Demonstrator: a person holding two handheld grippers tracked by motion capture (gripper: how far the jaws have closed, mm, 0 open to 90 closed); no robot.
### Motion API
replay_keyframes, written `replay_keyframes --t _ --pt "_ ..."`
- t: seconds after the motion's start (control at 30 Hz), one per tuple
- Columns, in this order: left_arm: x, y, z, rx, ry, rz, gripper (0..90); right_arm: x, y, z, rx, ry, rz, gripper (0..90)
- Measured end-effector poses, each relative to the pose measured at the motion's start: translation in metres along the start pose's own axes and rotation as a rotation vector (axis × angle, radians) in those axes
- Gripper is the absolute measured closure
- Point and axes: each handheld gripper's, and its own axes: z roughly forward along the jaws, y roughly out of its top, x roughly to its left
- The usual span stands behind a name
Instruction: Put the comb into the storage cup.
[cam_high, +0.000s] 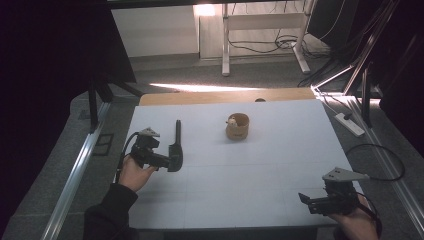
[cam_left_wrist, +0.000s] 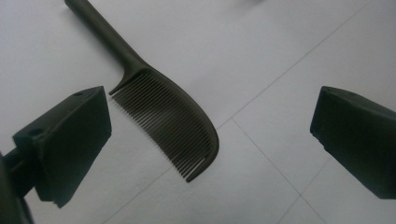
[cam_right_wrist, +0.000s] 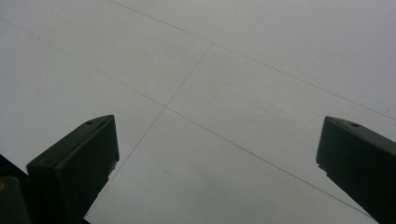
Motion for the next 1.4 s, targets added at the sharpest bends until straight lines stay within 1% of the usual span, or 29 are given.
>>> replay_keyframes --t 0.17,0.3,0.43,0.47,0.6,0.7,0.9,1.0,1.07,1.2,1.3,1.4 --pt "0.004 0.007 0.004 0.01 0.007 -0.002 0.0 0.0 0.0 0.0 0.0 0.0 0.0 0.0" --pt "0.008 0.012 0.008 0.016 -0.007 -0.022 0.0 0.0 0.0 0.0 0.0 0.001 0.001 0.0" --pt "0.012 0.016 0.012 0.019 -0.001 -0.029 0.0 0.0 0.0 0.0 0.001 0.002 0.0 0.0" --pt "0.014 0.017 0.013 0.024 0.001 -0.023 0.0 0.0 0.0 0.0 0.001 0.003 0.0 0.0" --pt "0.02 0.02 0.018 0.026 0.001 -0.039 0.0 0.0 0.0 0.0 0.004 0.002 -0.002 0.0" --pt "0.024 0.023 0.022 0.03 0.007 -0.052 0.0 0.0 0.0 0.0 0.005 0.002 -0.001 0.0" --pt "0.033 0.028 0.029 0.045 0.03 -0.054 0.0 0.0 0.0 0.001 0.006 0.003 -0.001 0.0" --pt "0.036 0.031 0.031 0.052 0.051 -0.047 0.0 0.0 0.0 0.001 0.007 0.003 -0.001 0.0" --pt "0.039 0.033 0.032 0.057 0.067 -0.05 0.0 0.0 0.0 0.001 0.01 0.004 -0.001 0.0" --pt "0.043 0.038 0.035 0.053 0.071 -0.063 0.0 0.0 0.0 0.001 0.011 0.004 -0.001 0.0" --pt "0.046 0.041 0.038 0.058 0.069 -0.068 0.0 0.0 0.001 0.001 0.012 0.005 -0.001 0.1" --pt "0.049 0.044 0.04 0.068 0.078 -0.065 0.0 0.0 0.001 0.002 0.012 0.009 -0.003 0.2"
